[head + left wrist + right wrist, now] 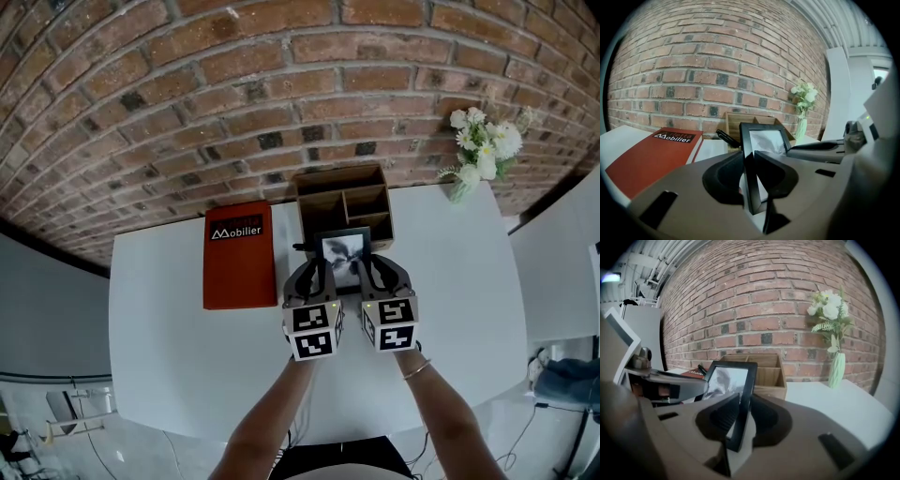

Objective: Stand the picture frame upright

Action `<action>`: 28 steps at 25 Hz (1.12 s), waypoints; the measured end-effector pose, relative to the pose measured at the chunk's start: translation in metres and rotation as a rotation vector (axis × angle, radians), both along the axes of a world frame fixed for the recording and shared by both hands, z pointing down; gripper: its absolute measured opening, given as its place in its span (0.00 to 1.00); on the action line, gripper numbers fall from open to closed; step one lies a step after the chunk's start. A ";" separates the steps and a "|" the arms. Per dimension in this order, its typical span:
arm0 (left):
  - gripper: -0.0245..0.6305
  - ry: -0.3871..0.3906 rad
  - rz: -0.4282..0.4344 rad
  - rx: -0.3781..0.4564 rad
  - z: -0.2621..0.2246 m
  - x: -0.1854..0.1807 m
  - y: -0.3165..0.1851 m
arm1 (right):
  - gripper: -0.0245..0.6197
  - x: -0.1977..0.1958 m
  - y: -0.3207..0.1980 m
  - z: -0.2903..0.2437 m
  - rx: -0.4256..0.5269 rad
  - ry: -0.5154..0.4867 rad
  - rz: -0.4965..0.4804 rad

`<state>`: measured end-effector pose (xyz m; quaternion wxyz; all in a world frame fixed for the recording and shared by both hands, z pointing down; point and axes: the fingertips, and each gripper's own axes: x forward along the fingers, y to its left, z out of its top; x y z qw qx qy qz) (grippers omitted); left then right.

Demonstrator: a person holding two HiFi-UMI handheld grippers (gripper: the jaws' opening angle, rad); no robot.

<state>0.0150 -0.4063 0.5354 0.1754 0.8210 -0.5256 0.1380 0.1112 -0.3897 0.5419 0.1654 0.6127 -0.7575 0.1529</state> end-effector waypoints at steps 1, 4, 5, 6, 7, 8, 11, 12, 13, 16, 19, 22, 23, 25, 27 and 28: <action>0.13 0.003 0.000 0.000 0.000 0.000 0.000 | 0.16 0.000 -0.001 0.000 0.001 0.000 0.001; 0.13 0.007 0.002 0.002 0.000 0.000 0.000 | 0.16 0.000 -0.002 -0.001 0.008 0.008 -0.004; 0.14 0.008 0.002 0.002 0.000 0.000 -0.001 | 0.16 0.000 -0.002 -0.001 0.011 0.012 -0.008; 0.14 0.009 0.002 0.001 0.001 0.000 -0.001 | 0.16 0.000 -0.003 -0.001 0.014 0.016 -0.011; 0.14 0.010 0.003 0.000 0.001 0.000 -0.001 | 0.16 0.000 -0.003 -0.001 0.016 0.019 -0.014; 0.14 0.011 0.004 -0.001 0.001 0.001 -0.001 | 0.16 0.000 -0.003 -0.001 0.019 0.020 -0.016; 0.14 0.010 0.008 0.001 0.002 0.001 -0.002 | 0.16 0.000 -0.003 -0.001 0.025 0.016 -0.017; 0.14 0.010 0.008 0.002 0.002 0.001 -0.002 | 0.16 0.000 -0.003 -0.001 0.027 0.014 -0.017; 0.14 0.009 0.008 0.002 0.002 0.001 -0.003 | 0.16 0.000 -0.003 0.000 0.027 0.012 -0.018; 0.14 0.004 0.008 0.000 0.002 0.001 -0.002 | 0.16 0.000 -0.003 -0.001 0.027 0.009 -0.020; 0.14 -0.002 0.011 -0.002 0.002 0.001 -0.002 | 0.16 0.000 -0.002 0.000 0.022 0.000 -0.018; 0.14 -0.002 0.010 -0.004 0.002 0.001 -0.002 | 0.16 0.001 -0.002 0.000 0.019 -0.021 -0.014; 0.14 -0.001 0.008 -0.003 0.001 0.001 -0.002 | 0.16 0.001 -0.002 0.000 0.018 -0.029 -0.013; 0.15 0.004 0.002 0.001 -0.001 0.000 -0.002 | 0.16 0.002 -0.002 0.000 0.015 -0.040 -0.012; 0.15 0.010 -0.003 0.004 -0.003 0.000 -0.003 | 0.16 0.002 -0.002 -0.001 0.014 -0.044 -0.012; 0.16 0.012 -0.004 0.004 -0.004 0.000 -0.003 | 0.16 0.002 -0.001 -0.001 0.014 -0.047 -0.011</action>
